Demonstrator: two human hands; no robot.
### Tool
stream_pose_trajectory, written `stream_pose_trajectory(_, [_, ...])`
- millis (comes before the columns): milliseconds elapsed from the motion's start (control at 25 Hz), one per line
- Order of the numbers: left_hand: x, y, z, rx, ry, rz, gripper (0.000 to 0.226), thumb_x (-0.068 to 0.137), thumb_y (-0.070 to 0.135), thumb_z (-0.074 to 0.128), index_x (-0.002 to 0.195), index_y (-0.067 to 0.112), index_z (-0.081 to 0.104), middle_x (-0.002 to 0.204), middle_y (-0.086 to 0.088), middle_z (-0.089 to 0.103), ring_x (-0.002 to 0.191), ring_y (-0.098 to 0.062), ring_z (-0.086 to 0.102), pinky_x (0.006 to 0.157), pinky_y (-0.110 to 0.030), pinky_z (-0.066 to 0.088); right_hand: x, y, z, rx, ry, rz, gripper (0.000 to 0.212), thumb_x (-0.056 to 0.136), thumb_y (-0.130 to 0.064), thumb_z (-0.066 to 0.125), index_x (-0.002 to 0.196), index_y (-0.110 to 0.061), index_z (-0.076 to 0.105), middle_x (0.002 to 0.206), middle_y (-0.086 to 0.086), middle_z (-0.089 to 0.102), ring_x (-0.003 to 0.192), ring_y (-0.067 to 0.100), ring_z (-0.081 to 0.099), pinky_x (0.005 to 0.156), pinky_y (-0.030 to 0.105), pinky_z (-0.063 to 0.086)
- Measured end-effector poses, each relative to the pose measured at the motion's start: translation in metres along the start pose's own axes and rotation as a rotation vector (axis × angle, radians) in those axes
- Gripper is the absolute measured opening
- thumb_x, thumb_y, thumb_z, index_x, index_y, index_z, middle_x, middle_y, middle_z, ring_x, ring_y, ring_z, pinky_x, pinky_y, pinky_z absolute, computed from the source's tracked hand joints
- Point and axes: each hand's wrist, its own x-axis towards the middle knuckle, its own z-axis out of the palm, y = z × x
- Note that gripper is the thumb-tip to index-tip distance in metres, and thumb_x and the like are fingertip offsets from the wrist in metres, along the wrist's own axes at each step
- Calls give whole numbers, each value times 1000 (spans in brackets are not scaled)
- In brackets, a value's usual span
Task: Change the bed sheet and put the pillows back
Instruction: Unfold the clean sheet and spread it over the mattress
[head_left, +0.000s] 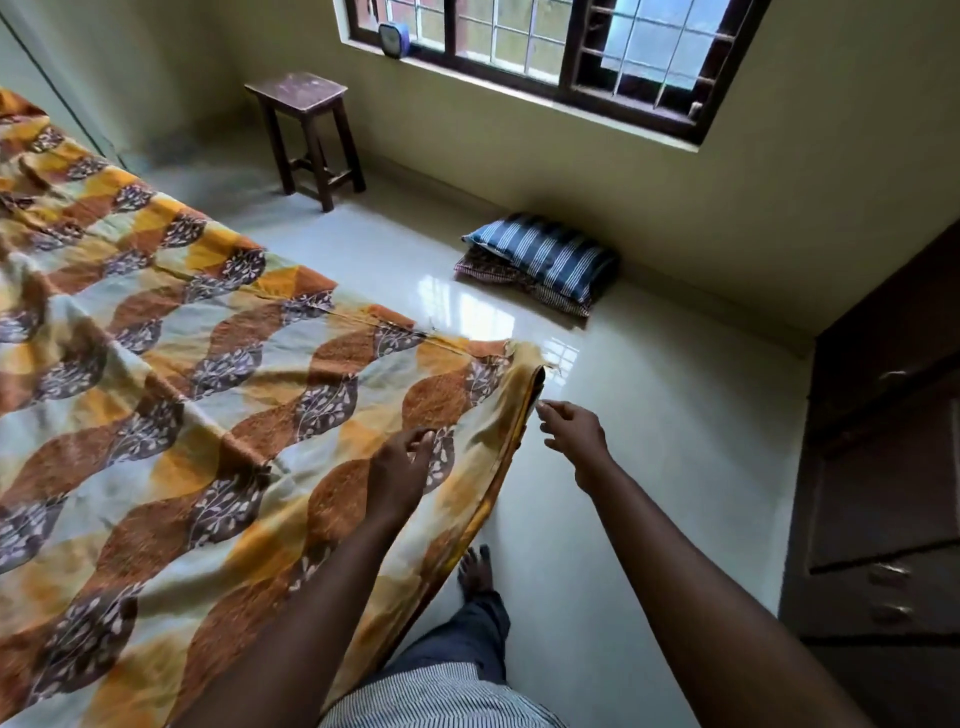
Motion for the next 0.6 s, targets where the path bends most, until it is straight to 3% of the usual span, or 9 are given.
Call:
stream_pose_trajectory(160, [68,36,38,-58,-56,-109,28,96,23,49,118,14,62,117,-9,64,107,-21,58,78,-24,42,90,-12,16,-25,-16,290,40,85,-39,64,102,-3,65,89,9,58,90,27,57,93,45,50])
stream_pose_trajectory(280, [108,52,57,-91,-107,-197,30,96,22,49,121,11,60,120,-10,62,108,-21,57,79,-22,39,130,1,32,-128,-81,439,52,79,-47,66,105,-3,62,101,12,64,97,29,62,84,41,54])
stream_pose_trajectory(320, [118,55,63,-101,-116,-221,30,96,22,49,121,12,60,120,-9,62,108,-20,57,79,-22,39,139,6,35,-181,-77,433,46,78,-46,67,99,-6,64,99,12,67,94,29,64,81,38,55])
stream_pose_trajectory(400, [130,60,70,-121,-124,-261,29,96,22,49,121,13,61,119,-7,63,106,-18,57,80,-22,40,141,0,35,-307,-66,331,24,79,-38,67,69,-17,60,78,4,66,80,24,63,65,25,49])
stream_pose_trajectory(480, [135,64,77,-181,-125,-307,28,95,22,50,120,15,60,117,-5,63,106,-18,58,80,-24,43,135,-14,34,-373,-147,65,38,81,-28,68,52,-23,44,59,-8,49,62,12,50,51,13,32])
stream_pose_trajectory(520, [138,69,79,-230,-115,-332,28,95,23,51,120,17,59,116,-4,63,106,-19,58,80,-25,45,133,-24,34,-403,-191,-115,40,80,-24,70,51,-23,43,59,-10,44,58,5,45,51,11,32])
stream_pose_trajectory(600, [143,85,83,-348,-79,-368,31,94,28,51,123,19,57,118,1,60,104,-15,58,83,-23,49,139,-39,34,-397,-301,-399,21,78,-20,73,63,-15,59,72,-7,51,63,-1,47,58,4,35])
